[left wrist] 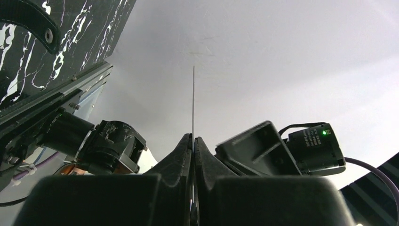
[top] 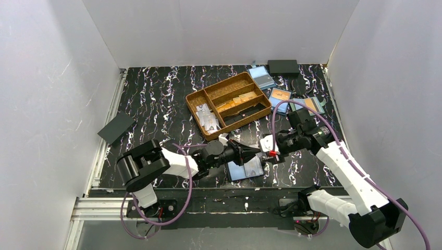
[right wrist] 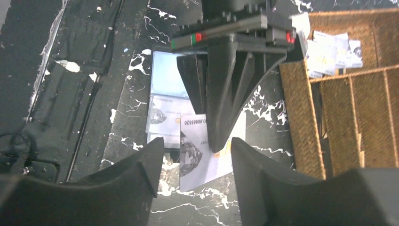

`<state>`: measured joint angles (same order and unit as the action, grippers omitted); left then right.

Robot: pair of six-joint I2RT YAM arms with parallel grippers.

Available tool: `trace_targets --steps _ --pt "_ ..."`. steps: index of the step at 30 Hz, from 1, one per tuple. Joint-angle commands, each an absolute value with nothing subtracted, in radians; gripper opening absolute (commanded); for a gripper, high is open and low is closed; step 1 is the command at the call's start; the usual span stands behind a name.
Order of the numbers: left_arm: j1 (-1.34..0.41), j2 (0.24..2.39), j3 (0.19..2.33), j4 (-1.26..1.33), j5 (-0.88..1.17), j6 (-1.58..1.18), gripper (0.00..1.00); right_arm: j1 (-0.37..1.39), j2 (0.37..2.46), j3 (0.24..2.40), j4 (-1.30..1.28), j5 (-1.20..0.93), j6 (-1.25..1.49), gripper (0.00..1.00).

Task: Take the credit cards out of the card holder
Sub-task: Place the credit card in the storage box.

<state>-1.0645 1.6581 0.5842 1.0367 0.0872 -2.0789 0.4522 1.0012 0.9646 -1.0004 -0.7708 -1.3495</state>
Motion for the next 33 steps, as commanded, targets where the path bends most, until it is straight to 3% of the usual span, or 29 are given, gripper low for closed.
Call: trace_targets --steps 1,5,6,11,18,22,25,33 --pt "-1.074 1.705 0.589 1.213 0.097 -2.089 0.0 0.453 0.978 0.963 -1.05 -0.836 -1.412 0.69" --pt "-1.074 1.737 0.57 1.29 0.081 -2.053 0.0 0.43 0.97 0.99 -1.107 -0.882 -1.444 0.96" --pt "-1.074 1.739 0.563 1.304 0.073 -2.035 0.0 0.418 0.967 0.999 -1.13 -0.907 -1.467 0.98" --pt "-1.073 1.719 0.497 1.325 0.033 -1.889 0.0 0.323 0.938 1.027 -1.157 -1.053 -1.391 0.98" --pt "-1.077 1.61 0.408 1.321 0.028 -1.484 0.0 0.213 0.893 1.006 -0.764 -1.135 -0.592 0.98" --pt "-1.134 1.465 0.371 1.319 -0.043 -1.076 0.0 0.18 0.92 0.976 -0.555 -1.175 -0.156 0.98" --pt "-1.179 1.39 0.362 1.31 -0.085 -0.86 0.0 0.176 0.942 0.956 -0.511 -1.213 -0.029 0.98" --pt "-1.181 1.36 0.386 1.374 -0.128 -0.719 0.0 0.176 0.921 0.796 -0.306 -1.275 0.201 0.98"
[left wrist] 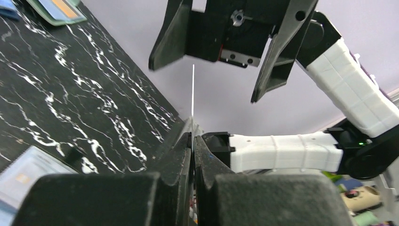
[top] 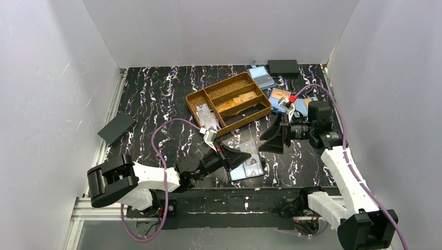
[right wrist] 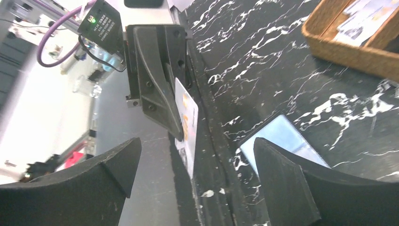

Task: Take the credit cards out of the card holder
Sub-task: Place the credit card in the storage box.

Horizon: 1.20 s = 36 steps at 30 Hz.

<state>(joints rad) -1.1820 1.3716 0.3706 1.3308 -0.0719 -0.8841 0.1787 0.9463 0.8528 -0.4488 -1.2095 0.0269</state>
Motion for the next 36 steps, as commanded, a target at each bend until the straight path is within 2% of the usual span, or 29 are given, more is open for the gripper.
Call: trace_targets --steps 1,5,10,13,18,19,20,22,24,25,27,28,29,33,36 --pt "-1.181 1.361 0.396 1.374 -0.132 -0.71 0.0 0.176 0.914 0.781 -0.294 -1.286 0.21 0.98" --pt "-1.181 1.377 0.427 1.376 -0.141 -0.698 0.0 0.191 0.879 0.702 -0.174 -1.308 0.302 0.94" --pt "-1.184 1.4 0.466 1.382 -0.125 -0.702 0.0 0.209 0.874 0.647 -0.074 -1.336 0.368 0.73" --pt "-1.183 1.406 0.474 1.384 -0.125 -0.715 0.0 0.212 0.883 0.644 -0.052 -1.353 0.375 0.54" --pt "-1.183 1.396 0.465 1.385 -0.143 -0.721 0.0 0.221 0.893 0.647 -0.016 -1.397 0.358 0.01" --pt "-1.183 1.392 0.459 1.384 -0.148 -0.723 0.0 0.221 0.894 0.649 -0.017 -1.41 0.344 0.01" --pt "-1.183 1.384 0.452 1.384 -0.152 -0.725 0.04 0.221 0.892 0.649 -0.016 -1.416 0.331 0.01" --pt "-1.183 1.359 0.428 1.363 -0.162 -0.734 0.17 0.221 0.888 0.649 -0.009 -1.423 0.321 0.01" --pt "-1.183 1.305 0.384 1.314 -0.164 -0.733 0.45 0.221 0.887 0.647 0.025 -1.432 0.311 0.01" --pt "-1.183 1.263 0.358 1.282 -0.156 -0.716 0.64 0.221 0.886 0.646 0.035 -1.432 0.304 0.01" --pt "-1.18 1.158 0.306 1.193 -0.141 -0.674 0.92 0.219 0.883 0.639 0.066 -1.439 0.296 0.01" --pt "-1.171 1.064 0.287 1.114 -0.124 -0.644 0.98 0.218 0.881 0.637 0.084 -1.439 0.291 0.01" --pt "-1.163 0.991 0.279 1.014 -0.099 -0.61 0.98 0.215 0.882 0.632 0.108 -1.442 0.286 0.01" --pt "-1.149 0.69 0.357 0.461 -0.071 -0.428 0.98 0.208 0.897 0.617 0.189 -1.449 0.285 0.01" --pt "-1.144 0.575 0.445 0.238 -0.035 -0.271 0.98 0.206 0.916 0.623 0.208 -1.448 0.285 0.01"
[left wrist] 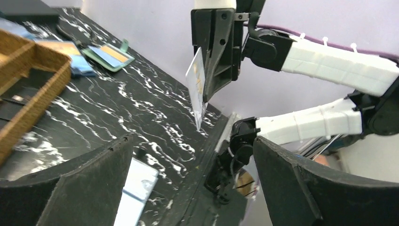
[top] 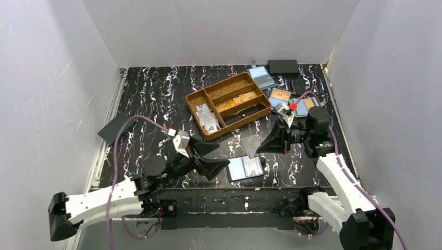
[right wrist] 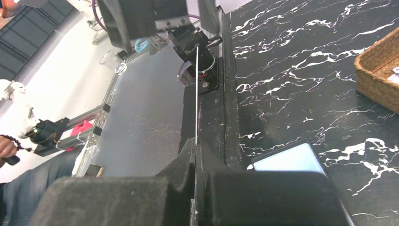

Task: Take the credit cards out of the card holder
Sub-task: Place the credit card in the storage box.

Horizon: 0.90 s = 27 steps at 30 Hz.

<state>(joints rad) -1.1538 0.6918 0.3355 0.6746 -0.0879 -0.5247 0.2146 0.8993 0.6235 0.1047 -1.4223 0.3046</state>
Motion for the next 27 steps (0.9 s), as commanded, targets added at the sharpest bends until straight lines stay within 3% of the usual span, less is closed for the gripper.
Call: trace_targets --steps 1,4,11,18,27 --pt "-1.144 0.561 0.474 0.19 -0.017 -0.221 0.98 0.204 0.922 0.627 0.209 -1.449 0.285 0.01" --pt "-1.143 0.607 0.603 0.054 0.038 -0.103 0.98 0.206 0.929 0.633 0.203 -1.448 0.286 0.01" --pt "-1.127 0.982 0.974 -0.23 0.142 0.058 0.97 0.205 0.913 0.615 0.198 -1.452 0.291 0.01" --pt "-0.984 1.162 1.135 -0.192 0.388 -0.04 0.95 0.206 0.895 0.604 0.198 -1.455 0.293 0.01" --pt "-0.858 1.353 1.296 -0.185 0.747 -0.21 0.81 0.206 0.891 0.597 0.204 -1.461 0.293 0.01"
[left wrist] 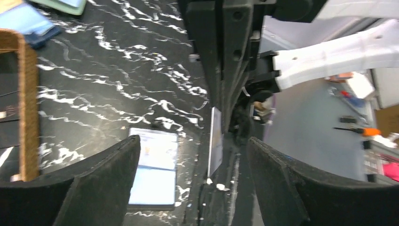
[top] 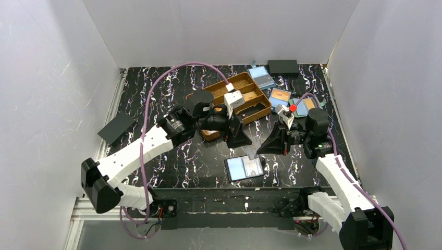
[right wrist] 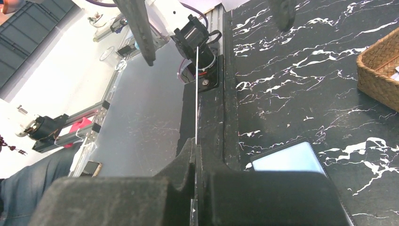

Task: Take the credit cards out of the card holder
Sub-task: Place the credit card in the storage box.

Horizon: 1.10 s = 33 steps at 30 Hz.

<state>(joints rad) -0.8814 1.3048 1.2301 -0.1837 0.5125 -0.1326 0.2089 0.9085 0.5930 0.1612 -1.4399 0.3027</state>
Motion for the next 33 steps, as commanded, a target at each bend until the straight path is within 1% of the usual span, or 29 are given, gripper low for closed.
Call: trace_targets --steps 1,2,4,5,7,9,11,12,14,16,17,18,19,20,21,22,23,26,27,29,33 --pt "-0.854 1.369 1.302 -0.18 0.784 -0.216 0.76 0.206 0.893 0.597 0.205 -1.461 0.293 0.01" --pt "-0.852 1.381 1.307 -0.174 0.82 -0.224 0.71 0.206 0.893 0.599 0.205 -1.46 0.293 0.01" --pt "-0.847 1.408 1.316 -0.167 0.87 -0.237 0.57 0.206 0.896 0.602 0.205 -1.462 0.293 0.01" --pt "-0.846 1.418 1.321 -0.171 0.89 -0.241 0.52 0.206 0.897 0.602 0.206 -1.462 0.293 0.01" --pt "-0.845 1.44 1.333 -0.181 0.921 -0.244 0.48 0.206 0.899 0.603 0.206 -1.461 0.291 0.01" --pt "-0.845 1.457 1.342 -0.195 0.928 -0.242 0.47 0.206 0.901 0.604 0.206 -1.461 0.291 0.01" --pt "-0.845 1.469 1.35 -0.204 0.929 -0.238 0.39 0.206 0.902 0.604 0.206 -1.461 0.291 0.01" --pt "-0.844 1.475 1.358 -0.212 0.931 -0.236 0.29 0.206 0.903 0.606 0.206 -1.461 0.291 0.01" --pt "-0.84 1.49 1.37 -0.228 0.937 -0.234 0.0 0.206 0.904 0.606 0.205 -1.46 0.293 0.01" --pt "-0.823 1.496 1.369 -0.236 0.935 -0.241 0.0 0.206 0.905 0.608 0.204 -1.457 0.294 0.01" --pt "-0.808 1.49 1.356 -0.235 0.924 -0.25 0.0 0.206 0.907 0.611 0.203 -1.456 0.294 0.13" --pt "-0.787 1.482 1.337 -0.226 0.92 -0.266 0.0 0.204 0.911 0.617 0.201 -1.452 0.294 0.35" --pt "-0.758 1.47 1.308 -0.2 0.929 -0.284 0.0 0.204 0.918 0.626 0.2 -1.448 0.292 0.61" --pt "-0.726 1.456 1.277 -0.182 0.931 -0.307 0.0 0.201 0.926 0.638 0.198 -1.442 0.289 0.77" --pt "-0.687 1.439 1.246 -0.172 0.93 -0.325 0.0 0.193 0.934 0.652 0.181 -1.43 0.27 0.95" --pt "-0.648 1.421 1.214 -0.164 0.925 -0.339 0.0 0.18 0.948 0.669 0.13 -1.408 0.202 0.98" --pt "-0.602 1.401 1.18 -0.148 0.921 -0.362 0.0 0.163 0.959 0.698 0.043 -1.374 0.106 0.98" --pt "-0.465 1.348 1.086 -0.134 0.887 -0.402 0.0 0.135 1.023 0.832 -0.427 -1.151 -0.351 0.98" --pt "-0.428 1.338 1.069 -0.141 0.877 -0.4 0.0 0.133 1.047 0.858 -0.52 -1.085 -0.425 0.98" --pt "-0.35 1.34 1.069 -0.191 0.849 -0.363 0.0 0.118 1.089 0.86 -0.552 -1.015 -0.485 0.98" --pt "-0.304 1.45 1.218 -0.42 0.803 -0.125 0.0 0.073 1.129 0.758 -0.476 -1.107 -0.501 0.98"
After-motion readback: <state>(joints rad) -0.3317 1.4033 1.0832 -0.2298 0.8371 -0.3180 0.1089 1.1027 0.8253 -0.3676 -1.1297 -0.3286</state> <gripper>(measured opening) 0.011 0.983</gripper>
